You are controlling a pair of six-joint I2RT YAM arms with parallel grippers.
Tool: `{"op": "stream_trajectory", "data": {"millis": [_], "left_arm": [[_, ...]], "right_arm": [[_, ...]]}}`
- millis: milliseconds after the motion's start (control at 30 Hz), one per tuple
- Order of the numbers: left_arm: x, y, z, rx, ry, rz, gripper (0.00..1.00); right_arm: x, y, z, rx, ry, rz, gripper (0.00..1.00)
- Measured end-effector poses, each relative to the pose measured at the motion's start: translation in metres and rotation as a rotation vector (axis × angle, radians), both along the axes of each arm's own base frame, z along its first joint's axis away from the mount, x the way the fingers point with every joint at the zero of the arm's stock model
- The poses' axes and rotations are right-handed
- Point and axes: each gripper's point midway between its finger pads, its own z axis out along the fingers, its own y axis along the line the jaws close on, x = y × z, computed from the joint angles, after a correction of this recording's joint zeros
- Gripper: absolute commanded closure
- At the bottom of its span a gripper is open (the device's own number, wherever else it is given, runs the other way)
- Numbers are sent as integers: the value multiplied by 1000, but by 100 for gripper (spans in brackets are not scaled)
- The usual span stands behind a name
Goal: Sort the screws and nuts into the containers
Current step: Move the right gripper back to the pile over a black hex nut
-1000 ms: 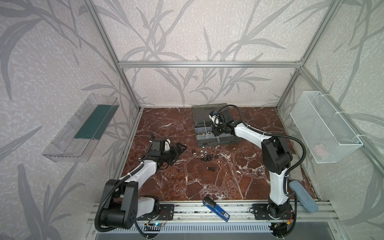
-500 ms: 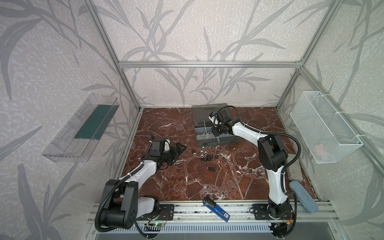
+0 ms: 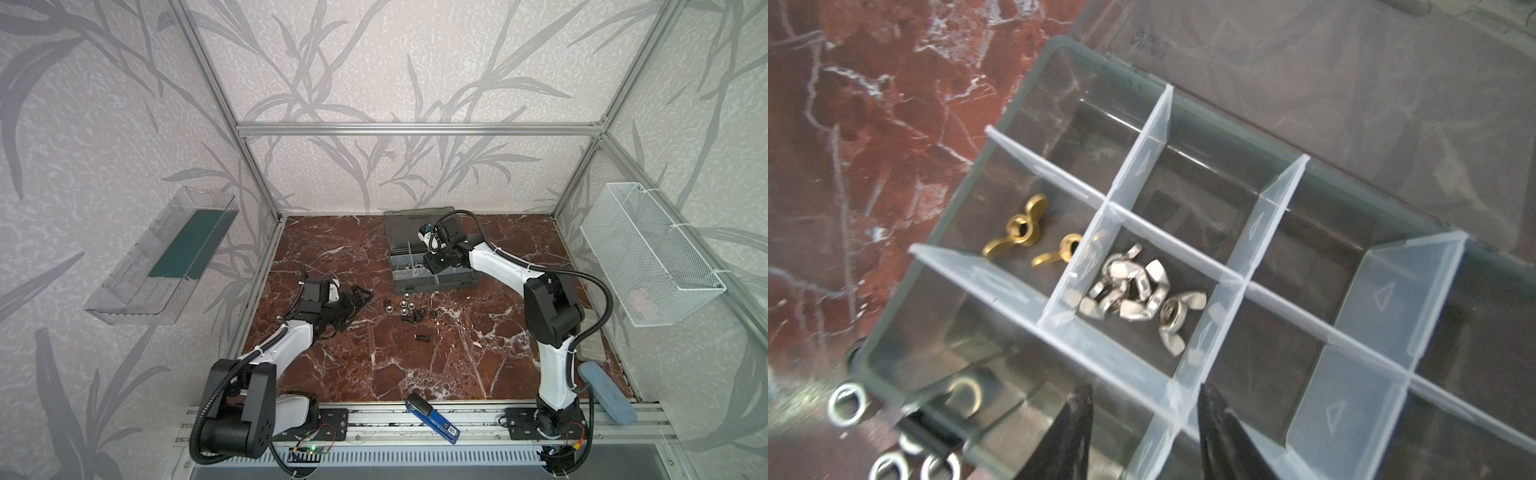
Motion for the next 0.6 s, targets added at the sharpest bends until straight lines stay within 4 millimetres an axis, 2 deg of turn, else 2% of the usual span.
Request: {"op": "stream_trajectory", "data": {"millis": [167, 267, 367, 533, 600], "left_arm": [[5, -8, 1, 0, 2, -23, 1], [7, -13, -1, -1, 4, -38, 1], [8, -16, -3, 0, 10, -46, 1], [10, -18, -4, -2, 9, -52, 1], [11, -19, -6, -2, 10, -55, 0]], "right_arm": [[-41, -8, 42, 65, -13, 34, 53], [-70, -14, 48, 84, 3, 51, 52], [-98, -18, 36, 73, 56, 61, 50], [-138, -21, -7, 20, 182, 67, 49], [-150, -21, -19, 7, 218, 64, 49]]}}
